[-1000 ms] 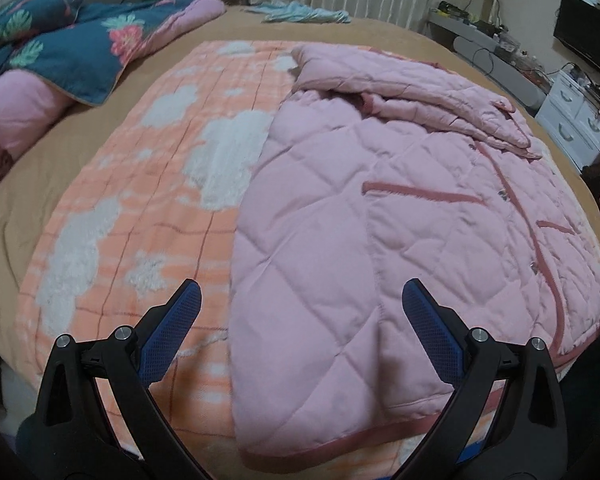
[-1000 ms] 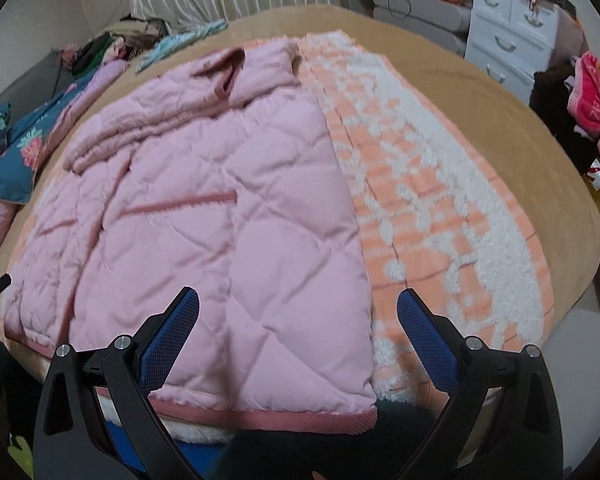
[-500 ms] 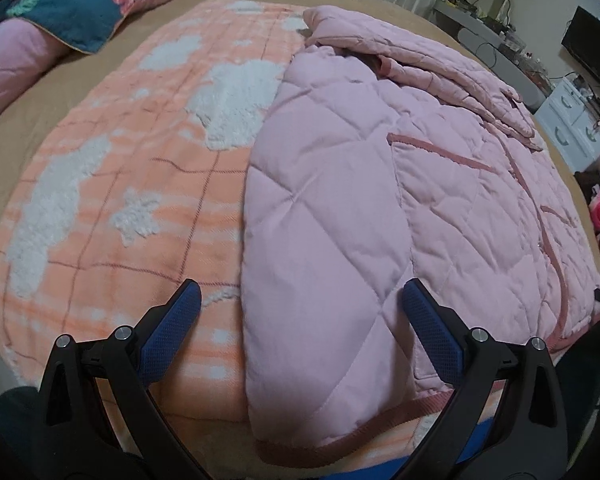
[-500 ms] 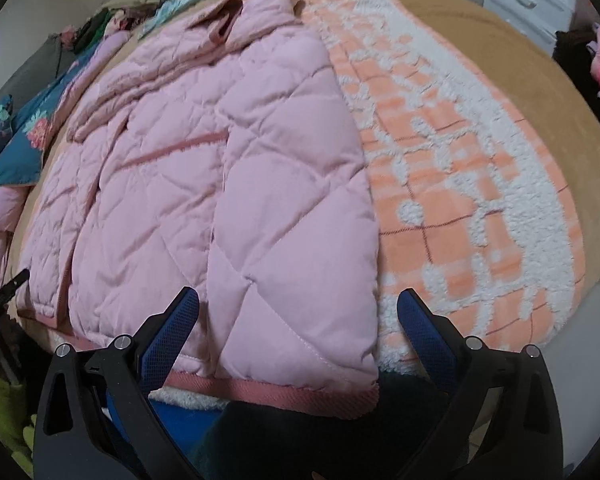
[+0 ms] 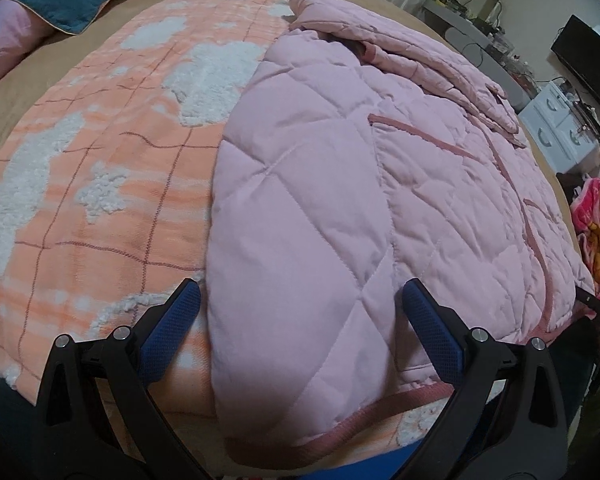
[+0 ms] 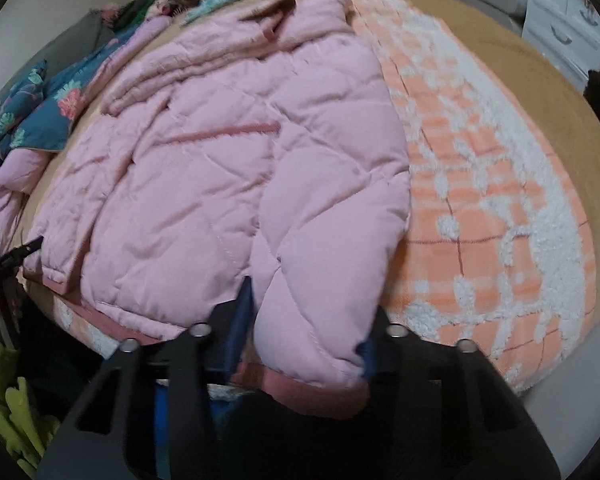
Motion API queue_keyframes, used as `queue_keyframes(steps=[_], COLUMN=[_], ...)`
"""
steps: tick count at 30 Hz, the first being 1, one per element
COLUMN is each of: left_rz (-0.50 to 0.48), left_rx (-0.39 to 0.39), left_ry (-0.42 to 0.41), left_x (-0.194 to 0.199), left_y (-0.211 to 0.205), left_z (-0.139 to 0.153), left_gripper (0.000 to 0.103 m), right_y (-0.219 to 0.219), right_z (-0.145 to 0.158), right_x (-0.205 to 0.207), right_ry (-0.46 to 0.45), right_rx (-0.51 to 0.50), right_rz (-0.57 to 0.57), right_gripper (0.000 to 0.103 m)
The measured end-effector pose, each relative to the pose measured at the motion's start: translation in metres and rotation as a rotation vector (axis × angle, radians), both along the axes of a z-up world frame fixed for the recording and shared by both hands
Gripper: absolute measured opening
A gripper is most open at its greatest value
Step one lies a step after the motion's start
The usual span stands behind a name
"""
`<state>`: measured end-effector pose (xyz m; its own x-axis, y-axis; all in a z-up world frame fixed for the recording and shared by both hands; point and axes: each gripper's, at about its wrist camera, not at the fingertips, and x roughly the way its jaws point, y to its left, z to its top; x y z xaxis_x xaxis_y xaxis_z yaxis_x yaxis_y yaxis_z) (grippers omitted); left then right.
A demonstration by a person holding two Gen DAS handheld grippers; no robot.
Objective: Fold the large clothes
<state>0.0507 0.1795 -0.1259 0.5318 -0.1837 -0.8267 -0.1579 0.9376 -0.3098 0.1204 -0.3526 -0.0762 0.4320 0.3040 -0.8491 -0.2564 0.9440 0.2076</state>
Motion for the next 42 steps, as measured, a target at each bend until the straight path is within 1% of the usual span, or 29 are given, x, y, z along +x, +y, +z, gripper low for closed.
queue_keyframes(steps=[1, 3, 6, 7, 8, 10, 11, 14, 15, 16, 18, 22, 32, 42], left_rz=[-0.012, -0.043, -0.072, -0.075, -0.083, -0.095, -0.106, -0.126, -0.118, -0.111, -0.107, -0.121, -0.12, -0.121], left_rx=[-0.006, 0.003, 0.032, 0.03, 0.029, 0.042, 0.054, 0.089, 0.096, 0.097, 0.074, 0.109, 0.116, 0.112], left_ry=[-0.01, -0.028, -0.041, -0.044, -0.049, -0.061, -0.069, -0.082, -0.088, -0.095, -0.12, -0.18, -0.279, -0.326], left_x=[-0.001, -0.003, -0.004, -0.004, -0.004, -0.006, -0.006, -0.007, -0.006, -0.005, -0.006, -0.005, 0.015, 0.037], left_y=[-0.003, -0.012, -0.022, -0.023, -0.025, -0.03, -0.034, -0.041, -0.04, -0.038, -0.034, -0.041, -0.044, -0.052], left_z=[0.002, 0.007, 0.011, 0.012, 0.013, 0.017, 0.019, 0.025, 0.027, 0.03, 0.038, 0.06, 0.102, 0.134], left_gripper=[0.094, 0.093, 0.082, 0.077, 0.074, 0.063, 0.061, 0.039, 0.023, 0.014, 0.011, 0.009, 0.007, 0.007], right_y=[0.001, 0.002, 0.004, 0.004, 0.004, 0.004, 0.003, 0.005, 0.004, 0.005, 0.004, 0.005, 0.006, 0.01], right_z=[0.005, 0.019, 0.038, 0.045, 0.051, 0.06, 0.064, 0.071, 0.074, 0.075, 0.08, 0.087, 0.101, 0.119], right_x=[-0.001, -0.004, -0.005, -0.005, -0.005, -0.002, -0.001, 0.003, 0.005, 0.005, 0.006, 0.009, 0.017, 0.031], right_ry=[-0.022, -0.073, -0.138, -0.163, -0.184, -0.208, -0.222, -0.245, -0.253, -0.258, -0.269, -0.282, -0.308, -0.33], right_rx=[0.011, 0.044, 0.078, 0.092, 0.113, 0.145, 0.162, 0.181, 0.192, 0.199, 0.212, 0.222, 0.252, 0.287], right_rz=[-0.001, -0.004, 0.0, -0.001, -0.004, -0.011, -0.018, -0.029, -0.033, -0.037, -0.043, -0.043, -0.055, -0.061], right_gripper=[0.028, 0.025, 0.023, 0.023, 0.023, 0.022, 0.022, 0.022, 0.022, 0.022, 0.022, 0.022, 0.022, 0.022])
